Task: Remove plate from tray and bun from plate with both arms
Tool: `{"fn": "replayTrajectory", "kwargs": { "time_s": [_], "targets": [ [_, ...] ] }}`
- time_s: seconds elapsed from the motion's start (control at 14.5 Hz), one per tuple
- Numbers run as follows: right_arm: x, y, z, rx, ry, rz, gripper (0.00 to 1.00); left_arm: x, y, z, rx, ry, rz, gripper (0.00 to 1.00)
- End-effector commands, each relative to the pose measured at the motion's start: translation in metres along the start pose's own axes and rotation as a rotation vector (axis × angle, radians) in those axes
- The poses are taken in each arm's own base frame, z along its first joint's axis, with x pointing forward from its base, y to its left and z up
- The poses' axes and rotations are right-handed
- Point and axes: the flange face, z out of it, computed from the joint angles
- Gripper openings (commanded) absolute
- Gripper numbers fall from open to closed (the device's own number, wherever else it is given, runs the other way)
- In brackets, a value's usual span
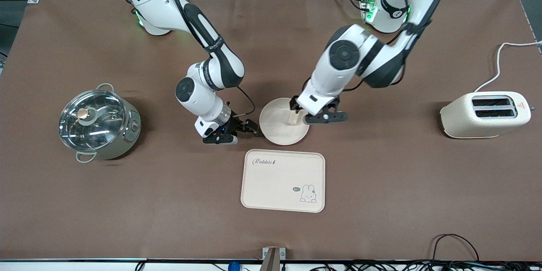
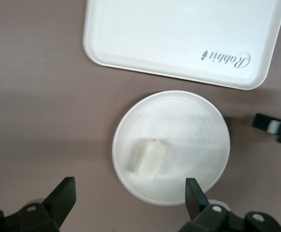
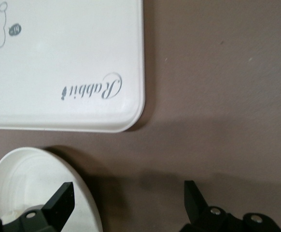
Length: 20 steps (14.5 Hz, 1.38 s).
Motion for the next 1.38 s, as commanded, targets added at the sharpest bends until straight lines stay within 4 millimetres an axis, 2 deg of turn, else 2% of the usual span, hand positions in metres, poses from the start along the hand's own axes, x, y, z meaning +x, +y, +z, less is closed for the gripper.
{"fn": "replayTrajectory", "kwargs": {
  "time_s": [0.0, 0.07, 0.14, 0.28, 0.35, 0.48, 0.55, 0.69, 0.83, 0.9, 1.11, 1.18, 1.31],
  "targets": [
    [0.034, 0.024, -0.057, 0.015, -0.046, 0.062, 1.0, -0.001, 0.012, 0.039, 0.004, 0.01, 0.027, 1.0],
    [0.05, 0.03, -0.083, 0.03, -0.082, 0.081, 1.0, -0.005, 0.015, 0.054, 0.01, 0.007, 0.034, 1.0],
    [0.066, 0.043, -0.107, 0.037, -0.13, 0.101, 1.0, -0.013, 0.023, 0.067, 0.013, 0.011, 0.044, 1.0],
    [0.089, 0.07, -0.156, 0.01, -0.189, 0.113, 1.0, -0.018, 0.024, 0.091, 0.039, 0.027, 0.046, 1.0],
    [0.096, 0.083, -0.181, -0.052, -0.182, 0.071, 1.0, -0.02, 0.024, 0.104, 0.049, 0.037, 0.042, 1.0],
    [0.099, 0.099, -0.219, -0.196, -0.192, -0.036, 1.0, -0.028, 0.028, 0.125, 0.065, 0.055, 0.042, 0.99],
    [0.101, 0.108, -0.24, -0.238, -0.191, -0.055, 1.0, -0.03, 0.027, 0.132, 0.078, 0.066, 0.049, 0.92],
    [0.105, 0.129, -0.288, -0.308, -0.178, -0.077, 1.0, -0.031, 0.027, 0.134, 0.085, 0.076, 0.05, 0.54],
    [0.104, 0.156, -0.332, -0.332, -0.188, -0.078, 1.0, -0.032, 0.027, 0.134, 0.085, 0.076, 0.034, 0.28],
    [0.1, 0.163, -0.354, -0.32, -0.195, -0.08, 1.0, -0.031, 0.026, 0.134, 0.085, 0.077, 0.032, 0.21],
    [0.09, 0.185, -0.418, -0.339, -0.185, -0.081, 1.0, -0.023, 0.022, 0.126, 0.085, 0.086, 0.037, 0.14],
    [0.087, 0.188, -0.438, -0.358, -0.184, -0.084, 1.0, -0.015, 0.018, 0.111, 0.084, 0.105, 0.044, 0.12],
    [0.082, 0.188, -0.477, -0.377, -0.149, -0.077, 1.0, 0.005, -0.005, 0.088, 0.116, 0.096, 0.09, 0.09]
  ]
}}
